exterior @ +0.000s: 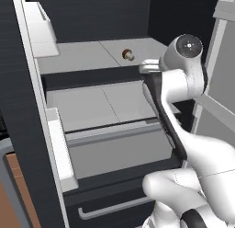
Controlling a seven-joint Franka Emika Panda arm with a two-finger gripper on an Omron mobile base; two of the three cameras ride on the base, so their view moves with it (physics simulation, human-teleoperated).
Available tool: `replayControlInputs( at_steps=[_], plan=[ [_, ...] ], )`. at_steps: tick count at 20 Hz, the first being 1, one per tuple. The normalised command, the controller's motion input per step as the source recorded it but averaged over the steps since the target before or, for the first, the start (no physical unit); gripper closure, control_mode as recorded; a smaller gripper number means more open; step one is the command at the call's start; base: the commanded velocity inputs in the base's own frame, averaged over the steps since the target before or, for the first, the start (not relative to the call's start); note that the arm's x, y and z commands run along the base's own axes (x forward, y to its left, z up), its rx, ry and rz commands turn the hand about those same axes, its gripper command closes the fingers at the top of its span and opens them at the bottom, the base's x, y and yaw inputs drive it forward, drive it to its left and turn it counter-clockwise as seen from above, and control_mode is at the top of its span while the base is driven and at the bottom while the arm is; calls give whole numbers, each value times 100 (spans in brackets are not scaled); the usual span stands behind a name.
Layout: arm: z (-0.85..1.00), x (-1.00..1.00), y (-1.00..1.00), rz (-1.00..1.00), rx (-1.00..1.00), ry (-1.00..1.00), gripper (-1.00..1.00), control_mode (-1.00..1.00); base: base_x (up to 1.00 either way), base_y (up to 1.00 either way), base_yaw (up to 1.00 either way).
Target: Gather the mushroom and lime from the fridge and place them on a tray on the dining counter. Then gather the chicken drumsticks from the fridge and place them on the other tray.
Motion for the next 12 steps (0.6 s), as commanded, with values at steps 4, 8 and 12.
replayControlInputs(
  at_steps=[4, 8, 12],
  plan=[
    [-15, -100, 0, 0, 0, 9, 100, -100, 0, 0, 0],
    [-37, -94, 15, 1, 0, 16, 100, -100, 0, 0, 0],
    [-52, -85, 10, 0, 0, 10, 100, -100, 0, 0, 0]
  ],
)
